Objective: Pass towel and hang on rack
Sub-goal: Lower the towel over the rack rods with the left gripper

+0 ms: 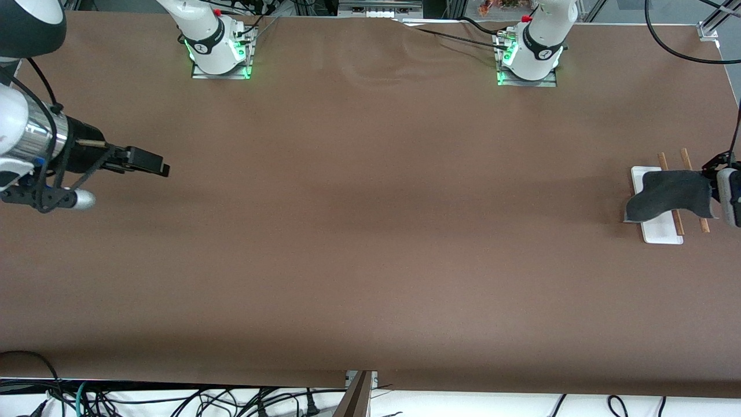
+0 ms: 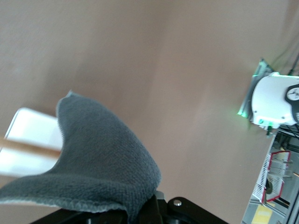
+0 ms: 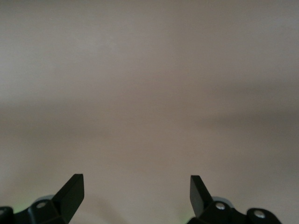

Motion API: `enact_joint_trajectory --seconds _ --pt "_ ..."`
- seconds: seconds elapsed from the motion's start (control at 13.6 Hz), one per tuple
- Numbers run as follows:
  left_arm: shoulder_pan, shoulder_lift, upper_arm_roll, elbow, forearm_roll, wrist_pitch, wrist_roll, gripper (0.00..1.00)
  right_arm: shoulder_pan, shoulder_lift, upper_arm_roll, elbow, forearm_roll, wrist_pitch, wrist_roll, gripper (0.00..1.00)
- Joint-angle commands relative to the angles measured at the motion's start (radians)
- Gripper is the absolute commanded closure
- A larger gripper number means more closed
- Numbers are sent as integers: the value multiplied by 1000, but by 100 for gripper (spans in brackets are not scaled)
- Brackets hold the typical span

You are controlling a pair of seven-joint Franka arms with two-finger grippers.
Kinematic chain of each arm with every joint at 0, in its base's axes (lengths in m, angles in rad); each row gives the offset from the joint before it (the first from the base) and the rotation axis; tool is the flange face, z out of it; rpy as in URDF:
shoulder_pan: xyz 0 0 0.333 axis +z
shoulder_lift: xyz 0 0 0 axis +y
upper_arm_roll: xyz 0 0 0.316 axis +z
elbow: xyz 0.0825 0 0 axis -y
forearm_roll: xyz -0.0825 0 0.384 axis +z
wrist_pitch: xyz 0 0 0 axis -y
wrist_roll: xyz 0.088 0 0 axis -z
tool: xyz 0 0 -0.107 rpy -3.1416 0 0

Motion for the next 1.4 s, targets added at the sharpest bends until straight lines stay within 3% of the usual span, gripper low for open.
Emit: enact_joint_trajectory --seconds 0.0,0.07,0.29,0.95,1.25,1.32 --pt "50 39 49 34 21 80 21 100 226 -87 -280 -91 5 7 -94 0" --pt "64 46 53 34 21 123 21 100 255 -108 -314 -120 5 15 -102 0" --pt "125 76 52 34 11 200 18 100 257 -206 -316 -264 4 76 -103 0" --pt "171 151 52 33 -11 277 21 100 257 -195 -314 -260 -15 82 -105 0" --pt "180 171 52 28 -12 310 20 100 259 -155 -313 -194 -16 73 -105 0" --pt "180 174 52 30 -12 315 20 94 256 -159 -314 -188 -22 73 -100 0"
